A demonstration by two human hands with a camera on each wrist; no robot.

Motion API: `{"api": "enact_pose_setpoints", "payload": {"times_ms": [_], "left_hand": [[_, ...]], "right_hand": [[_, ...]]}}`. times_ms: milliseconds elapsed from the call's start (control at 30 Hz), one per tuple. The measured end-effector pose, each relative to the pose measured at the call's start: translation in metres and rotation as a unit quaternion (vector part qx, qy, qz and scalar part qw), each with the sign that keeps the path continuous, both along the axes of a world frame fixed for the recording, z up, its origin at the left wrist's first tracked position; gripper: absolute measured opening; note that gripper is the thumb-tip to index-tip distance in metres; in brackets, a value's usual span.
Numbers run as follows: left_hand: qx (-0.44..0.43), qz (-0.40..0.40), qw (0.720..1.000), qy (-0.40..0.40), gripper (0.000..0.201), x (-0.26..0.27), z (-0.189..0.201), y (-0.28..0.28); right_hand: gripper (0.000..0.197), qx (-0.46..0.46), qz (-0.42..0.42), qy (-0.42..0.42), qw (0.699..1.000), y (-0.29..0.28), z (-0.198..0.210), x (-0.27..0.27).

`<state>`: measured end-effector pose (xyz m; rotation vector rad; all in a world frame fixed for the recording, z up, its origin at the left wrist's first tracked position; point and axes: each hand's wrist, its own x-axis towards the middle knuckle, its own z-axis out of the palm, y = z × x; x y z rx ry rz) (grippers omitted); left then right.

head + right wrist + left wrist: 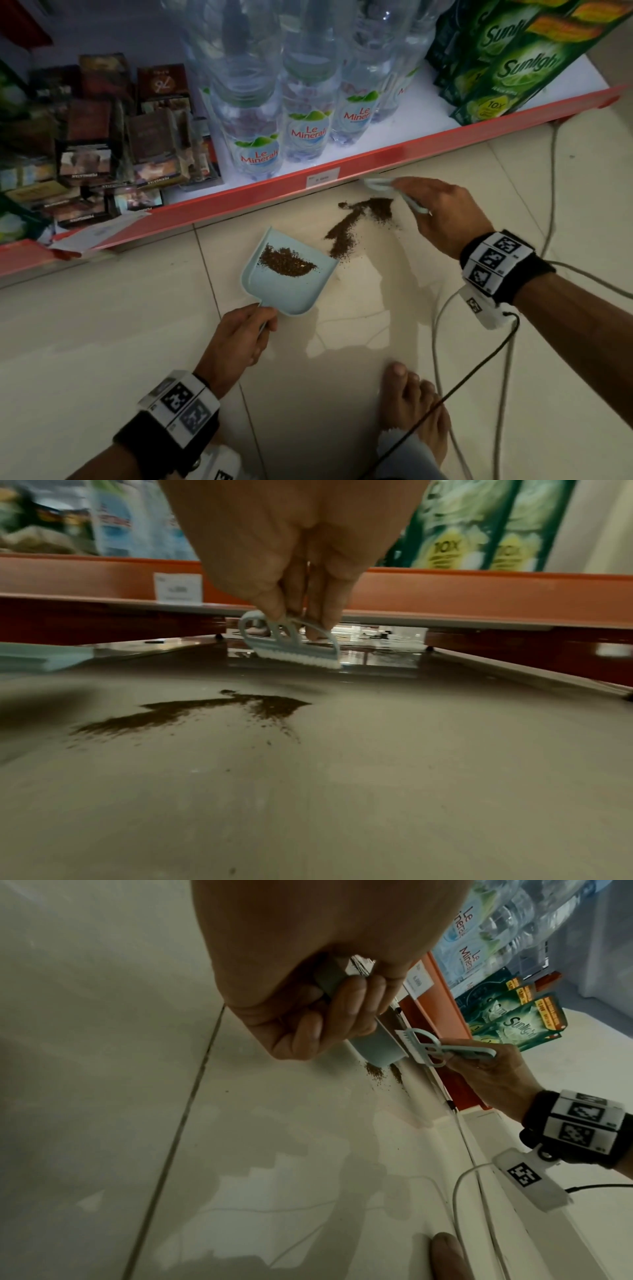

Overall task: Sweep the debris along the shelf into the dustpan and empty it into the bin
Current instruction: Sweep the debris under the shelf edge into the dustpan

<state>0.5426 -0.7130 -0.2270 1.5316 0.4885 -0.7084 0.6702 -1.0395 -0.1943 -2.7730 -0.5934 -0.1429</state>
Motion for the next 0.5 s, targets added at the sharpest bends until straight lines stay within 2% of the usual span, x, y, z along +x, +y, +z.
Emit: {"api": "enact_pose_setpoints", "payload": {"times_ms": [33, 100, 167, 367, 500], "left_hand": [[-0.001, -0.001, 1.000, 0.000, 0.025, 0.001, -0.001, -0.001], [-0.006, -0.002, 1.000, 0.001, 0.025, 0.003, -0.004, -0.002], [-0.009, -0.005, 1.000, -0.002, 0.026, 0.005, -0.007, -0.003], [-0.009, -0.012, 1.000, -0.007, 0.030, 0.007, -0.012, -0.004], [-0.016, -0.014, 1.000, -0.011, 0.031, 0.007, -0.013, -0.005]], "right_hand": [[0.034, -0.018, -0.046, 0.001, 0.999, -0.002, -0.001, 0.002], [0.036, -0.063, -0.138, 0.057, 0.987, -0.002, -0.004, 0.004], [0.035, -0.083, -0.175, 0.105, 0.975, 0.007, -0.007, -0.001], [0.028, -0.034, -0.095, 0.142, 0.985, 0.059, 0.000, -0.040], [0.022, -0.026, -0.128, 0.093, 0.987, 0.058, 0.011, -0.031]]}}
